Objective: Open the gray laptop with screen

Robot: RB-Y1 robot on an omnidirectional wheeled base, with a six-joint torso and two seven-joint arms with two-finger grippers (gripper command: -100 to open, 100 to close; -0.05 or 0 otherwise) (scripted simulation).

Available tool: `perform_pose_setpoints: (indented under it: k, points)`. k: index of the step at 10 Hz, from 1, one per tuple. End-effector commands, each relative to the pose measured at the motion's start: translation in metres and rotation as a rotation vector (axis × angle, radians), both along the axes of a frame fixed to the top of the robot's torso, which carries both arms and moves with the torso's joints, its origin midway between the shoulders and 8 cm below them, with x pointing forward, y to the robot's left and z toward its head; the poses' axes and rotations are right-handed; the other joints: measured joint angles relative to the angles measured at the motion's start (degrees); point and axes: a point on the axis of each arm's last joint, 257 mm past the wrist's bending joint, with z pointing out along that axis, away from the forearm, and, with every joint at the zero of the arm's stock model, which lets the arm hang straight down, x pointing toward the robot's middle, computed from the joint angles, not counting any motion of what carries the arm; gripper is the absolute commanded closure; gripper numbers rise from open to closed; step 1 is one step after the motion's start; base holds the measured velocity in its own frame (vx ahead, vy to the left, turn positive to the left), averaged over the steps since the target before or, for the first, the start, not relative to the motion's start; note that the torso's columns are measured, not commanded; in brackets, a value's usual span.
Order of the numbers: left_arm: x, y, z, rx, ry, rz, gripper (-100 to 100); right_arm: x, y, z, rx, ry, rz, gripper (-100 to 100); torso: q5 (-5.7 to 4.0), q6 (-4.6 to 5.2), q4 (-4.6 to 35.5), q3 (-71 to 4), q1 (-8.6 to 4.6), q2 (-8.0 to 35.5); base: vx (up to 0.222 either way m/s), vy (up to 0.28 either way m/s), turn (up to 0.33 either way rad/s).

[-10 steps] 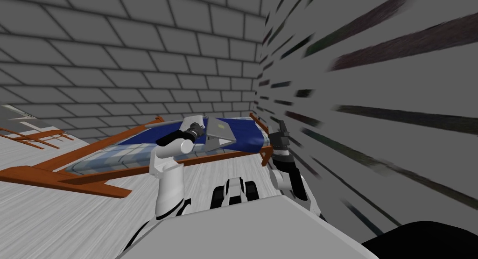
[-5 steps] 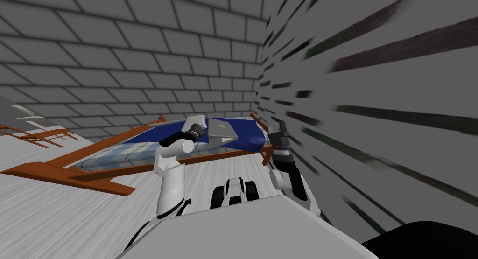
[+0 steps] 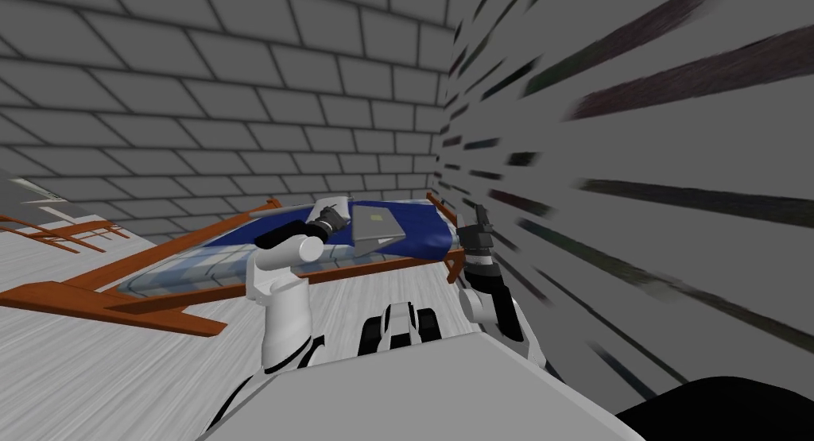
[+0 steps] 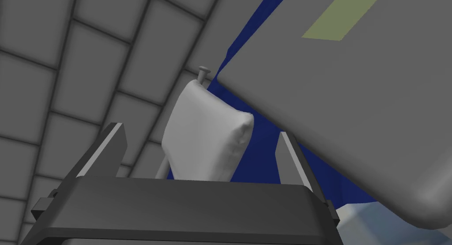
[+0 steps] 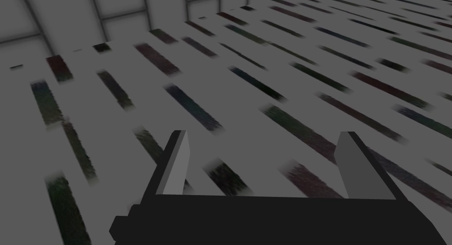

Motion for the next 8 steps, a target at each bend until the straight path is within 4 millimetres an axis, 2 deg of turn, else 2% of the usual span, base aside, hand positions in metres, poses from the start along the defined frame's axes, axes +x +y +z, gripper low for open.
perform_pose_setpoints:
  k: [1, 3, 4, 5, 8]
  points:
    - [-0.010, 0.001, 0.014, 0.000, 0.003, 0.000, -100, 0.000, 0.000, 0.000, 0.000, 0.000, 0.000, 0, -0.01, 0.00, 0.00, 0.00, -0.02, 0.00, 0.035, -0.003, -0.001]
    - [-0.018, 0.002, 0.024, 0.001, 0.003, 0.001, -100, 0.000, 0.000, 0.000, 0.000, 0.000, 0.000, 0, -0.02, 0.00, -0.01, -0.02, -0.06, -0.03, 0.042, -0.002, 0.000]
    - [-0.016, 0.002, 0.021, 0.002, 0.000, 0.001, -100, 0.000, 0.000, 0.000, 0.000, 0.000, 0.000, 0, -0.02, 0.00, -0.01, -0.03, -0.07, -0.04, 0.020, -0.001, 0.001]
    - [-0.017, 0.002, 0.021, 0.001, 0.003, 0.001, 0, 0.000, 0.000, 0.000, 0.000, 0.000, 0.000, 0, -0.02, 0.01, 0.00, 0.01, -0.06, 0.02, 0.000, 0.000, 0.000]
    - [-0.017, 0.002, 0.021, 0.001, 0.003, 0.001, 0, 0.000, 0.000, 0.000, 0.000, 0.000, 0.000, 0, -0.02, 0.00, 0.00, 0.00, -0.06, 0.01, 0.000, 0.000, 0.000]
